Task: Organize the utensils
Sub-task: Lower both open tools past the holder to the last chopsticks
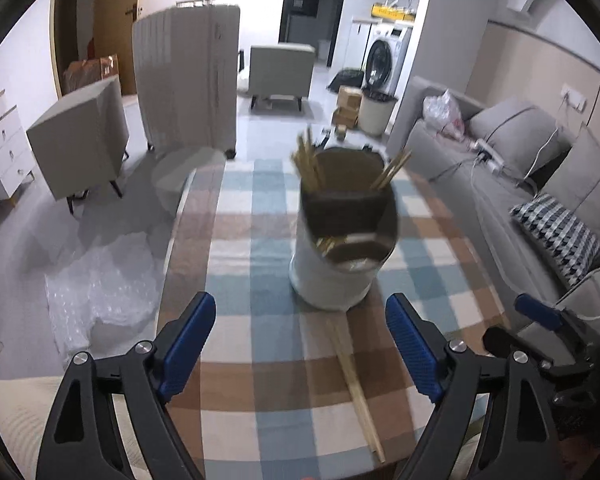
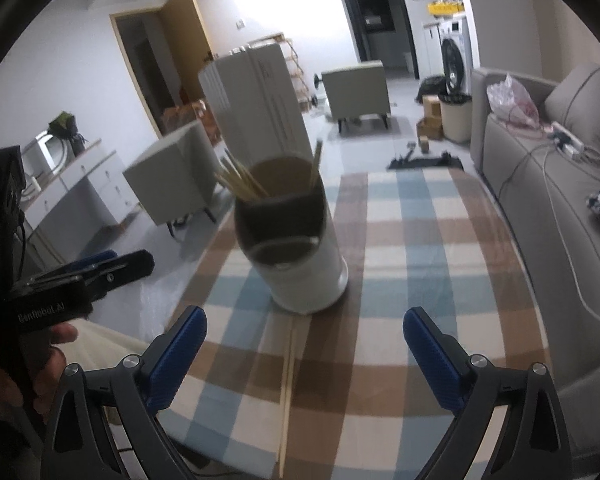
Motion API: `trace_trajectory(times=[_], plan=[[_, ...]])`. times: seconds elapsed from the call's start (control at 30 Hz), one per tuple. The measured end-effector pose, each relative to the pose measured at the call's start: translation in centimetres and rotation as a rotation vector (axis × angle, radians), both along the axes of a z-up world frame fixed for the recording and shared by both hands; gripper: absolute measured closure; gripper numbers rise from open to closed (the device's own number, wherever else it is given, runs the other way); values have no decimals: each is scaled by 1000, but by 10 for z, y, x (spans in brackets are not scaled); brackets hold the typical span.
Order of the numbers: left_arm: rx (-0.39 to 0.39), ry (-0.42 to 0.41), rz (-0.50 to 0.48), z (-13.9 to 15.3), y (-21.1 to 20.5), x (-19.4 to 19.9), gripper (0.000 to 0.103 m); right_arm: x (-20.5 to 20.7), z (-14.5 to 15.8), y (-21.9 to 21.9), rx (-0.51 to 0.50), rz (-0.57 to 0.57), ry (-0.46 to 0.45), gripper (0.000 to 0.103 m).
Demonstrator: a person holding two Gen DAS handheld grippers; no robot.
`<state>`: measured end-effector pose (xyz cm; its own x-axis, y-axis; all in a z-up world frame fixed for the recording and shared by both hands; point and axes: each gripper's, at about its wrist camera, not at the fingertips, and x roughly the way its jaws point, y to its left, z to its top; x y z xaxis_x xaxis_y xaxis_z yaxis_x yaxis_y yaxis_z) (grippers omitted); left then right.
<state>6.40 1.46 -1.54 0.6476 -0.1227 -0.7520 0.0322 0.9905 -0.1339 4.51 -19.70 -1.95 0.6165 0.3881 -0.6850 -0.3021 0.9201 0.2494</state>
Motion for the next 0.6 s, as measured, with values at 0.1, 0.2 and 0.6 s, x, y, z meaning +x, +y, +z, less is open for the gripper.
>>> trace_trajectory(times=[0.1, 0.2, 0.6], plan=[[24, 53, -5, -17, 2, 4, 19, 6, -15, 4, -22, 6, 57, 4], [7, 85, -17, -25, 7, 7, 19, 13, -31, 11, -32, 17, 127, 7], [-58, 189, 104, -47, 52, 26, 19, 55, -107, 52, -129, 91, 400, 57]])
